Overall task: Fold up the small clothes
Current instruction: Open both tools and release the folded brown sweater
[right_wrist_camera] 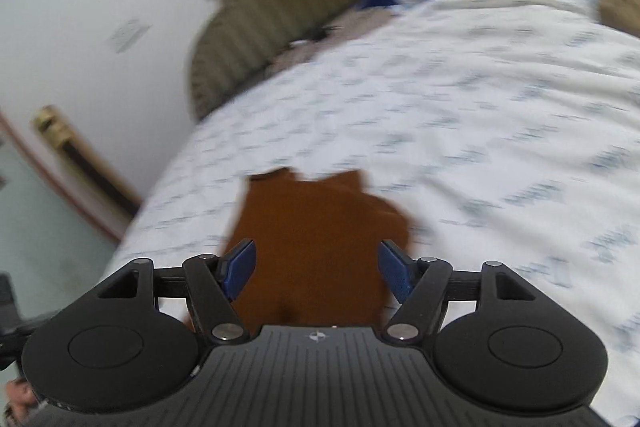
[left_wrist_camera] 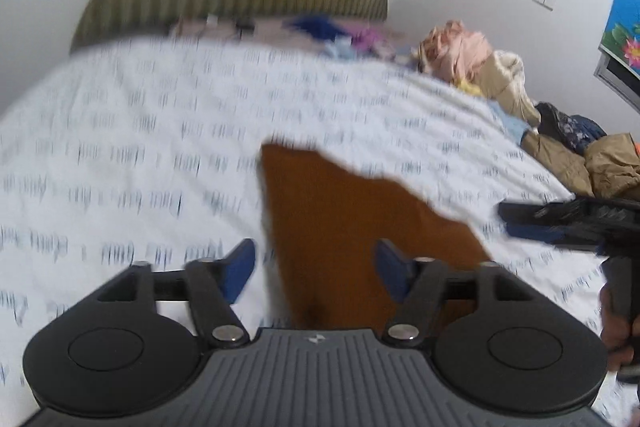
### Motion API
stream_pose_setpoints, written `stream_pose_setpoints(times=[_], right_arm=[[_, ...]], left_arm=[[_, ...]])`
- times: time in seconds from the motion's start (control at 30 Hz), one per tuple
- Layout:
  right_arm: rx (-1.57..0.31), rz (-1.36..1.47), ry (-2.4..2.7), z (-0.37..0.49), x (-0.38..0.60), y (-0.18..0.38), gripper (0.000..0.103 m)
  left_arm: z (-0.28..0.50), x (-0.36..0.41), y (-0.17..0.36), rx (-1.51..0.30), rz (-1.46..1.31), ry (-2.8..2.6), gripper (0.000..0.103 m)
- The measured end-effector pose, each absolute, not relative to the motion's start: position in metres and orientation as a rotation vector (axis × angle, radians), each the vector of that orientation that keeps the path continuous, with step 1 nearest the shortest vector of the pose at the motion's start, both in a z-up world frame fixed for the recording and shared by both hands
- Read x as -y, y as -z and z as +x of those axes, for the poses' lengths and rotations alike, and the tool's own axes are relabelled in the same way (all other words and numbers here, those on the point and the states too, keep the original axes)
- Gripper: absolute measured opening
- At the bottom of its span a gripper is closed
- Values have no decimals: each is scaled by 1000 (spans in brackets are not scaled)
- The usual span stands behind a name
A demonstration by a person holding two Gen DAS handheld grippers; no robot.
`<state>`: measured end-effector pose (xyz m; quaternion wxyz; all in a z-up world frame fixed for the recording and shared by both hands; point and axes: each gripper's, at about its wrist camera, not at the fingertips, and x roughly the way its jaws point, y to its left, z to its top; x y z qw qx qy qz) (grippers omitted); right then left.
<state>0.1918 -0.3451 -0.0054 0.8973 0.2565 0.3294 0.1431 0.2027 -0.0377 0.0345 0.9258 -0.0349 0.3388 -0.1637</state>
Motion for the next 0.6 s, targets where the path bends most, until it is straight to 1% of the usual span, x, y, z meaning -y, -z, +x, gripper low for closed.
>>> stream_pose_setpoints(times=[0.1, 0.17, 0.23, 0.27, 0.3, 0.33, 0.37, 0.43, 0.5, 0.6], right_arm=[[-728, 491, -309, 220, 317, 11, 67], [-801, 445, -268, 238, 305, 32, 64], [-886, 396, -187, 254, 302, 62, 63], [-842, 349, -180, 252, 301, 70, 63], [-826, 284, -175, 253, 297, 73, 63], [-823, 260, -167, 254, 293, 75, 64], [-829, 256, -163, 257, 291, 74, 66], [-853, 226, -173, 262, 288, 69, 67], [-840, 264, -204, 260, 292, 55, 68], [-726, 297, -241, 252, 296, 25, 68]], left_arm=[[212, 75, -27, -695, 34, 343, 69], [220, 92, -8, -725, 83, 334, 69], [233, 103, 21, -793, 123, 298, 69], [239, 103, 40, -827, 135, 272, 71], [243, 99, 52, -836, 109, 260, 77], [245, 88, 60, -827, 33, 263, 78], [251, 77, 63, -854, -46, 271, 79], [258, 64, 57, -885, -99, 270, 79], [261, 64, 47, -863, -51, 247, 79], [273, 66, 33, -832, 12, 223, 78]])
